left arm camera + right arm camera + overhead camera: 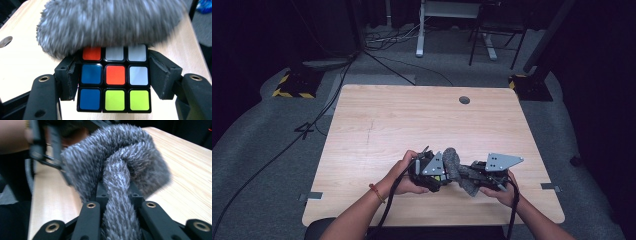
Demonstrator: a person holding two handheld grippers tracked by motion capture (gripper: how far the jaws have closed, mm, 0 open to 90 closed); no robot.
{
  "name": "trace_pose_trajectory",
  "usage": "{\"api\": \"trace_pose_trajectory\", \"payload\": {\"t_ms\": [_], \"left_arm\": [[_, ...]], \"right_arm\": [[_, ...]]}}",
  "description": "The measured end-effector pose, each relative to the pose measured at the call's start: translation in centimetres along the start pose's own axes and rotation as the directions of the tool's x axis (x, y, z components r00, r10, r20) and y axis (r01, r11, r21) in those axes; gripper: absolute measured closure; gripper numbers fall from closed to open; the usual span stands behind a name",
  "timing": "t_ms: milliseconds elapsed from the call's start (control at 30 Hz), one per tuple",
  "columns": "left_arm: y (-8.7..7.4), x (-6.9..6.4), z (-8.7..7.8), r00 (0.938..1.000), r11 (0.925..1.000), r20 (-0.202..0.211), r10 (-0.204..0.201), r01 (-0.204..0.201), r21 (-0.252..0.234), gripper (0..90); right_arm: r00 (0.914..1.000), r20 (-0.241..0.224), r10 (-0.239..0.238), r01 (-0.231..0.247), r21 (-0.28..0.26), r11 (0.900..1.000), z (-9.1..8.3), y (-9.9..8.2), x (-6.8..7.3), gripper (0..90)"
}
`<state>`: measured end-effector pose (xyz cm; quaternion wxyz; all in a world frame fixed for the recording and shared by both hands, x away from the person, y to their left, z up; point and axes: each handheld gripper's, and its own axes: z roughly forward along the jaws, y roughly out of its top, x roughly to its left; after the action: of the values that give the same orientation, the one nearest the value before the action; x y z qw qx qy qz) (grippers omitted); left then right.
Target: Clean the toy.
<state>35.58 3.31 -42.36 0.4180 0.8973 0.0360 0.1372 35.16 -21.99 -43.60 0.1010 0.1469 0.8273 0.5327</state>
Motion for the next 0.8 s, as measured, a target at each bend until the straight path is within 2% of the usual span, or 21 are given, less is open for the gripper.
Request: {"api": "trace_pose_trajectory", "payload": {"t_ms": [100, 267, 333, 400, 533, 600, 700, 800], "left_arm": [[0.1, 0.0, -0.3, 1.0000, 1.0000, -0.002, -0.004, 0.004, -0.006, 33.6], [0.1, 0.4, -1.0, 0.9998, 0.9994, -0.010, -0.015, 0.015, -0.030, 33.6], [0.1, 0.6, -1.5, 0.9994, 0.9983, -0.013, -0.031, 0.031, -0.049, 33.7], [0.0, 0.8, -1.7, 0.9993, 0.9982, -0.019, -0.034, 0.033, -0.051, 33.7], [-0.2, 1.2, -2.0, 0.9987, 0.9976, -0.018, -0.049, 0.048, -0.050, 33.8], [-0.3, 1.2, -1.8, 0.9986, 0.9974, -0.008, -0.051, 0.051, -0.050, 33.8], [-0.2, 0.8, -1.1, 0.9993, 0.9991, 0.012, -0.035, 0.035, -0.026, 33.8], [0.1, 0.5, -0.7, 0.9993, 0.9993, 0.026, -0.026, 0.026, -0.026, 33.9]], "right_arm": [[0.9994, 0.006, 0.034, -0.034, 0.024, 0.9991, 0.2, -0.4, -0.6, 77.4], [0.9990, 0.012, 0.043, -0.044, 0.131, 0.9903, 1.2, -1.4, -1.0, 77.3], [0.9981, -0.013, 0.060, -0.058, 0.145, 0.9878, 1.4, -1.8, -1.1, 77.3], [0.9984, -0.022, 0.053, -0.049, 0.153, 0.9871, 1.5, -1.8, -1.0, 77.3], [0.9985, -0.039, 0.038, -0.032, 0.137, 0.9900, 1.3, -1.6, -0.6, 77.3], [0.9990, -0.040, 0.017, -0.013, 0.110, 0.9938, 0.9, -1.2, -0.3, 77.3], [0.9996, -0.028, 0.000, 0.002, 0.062, 0.9981, 0.3, -0.3, 0.0, 77.3], [0.9998, 0.008, -0.016, 0.015, 0.045, 0.9989, 0.1, 0.1, 0.1, 77.3]]}}
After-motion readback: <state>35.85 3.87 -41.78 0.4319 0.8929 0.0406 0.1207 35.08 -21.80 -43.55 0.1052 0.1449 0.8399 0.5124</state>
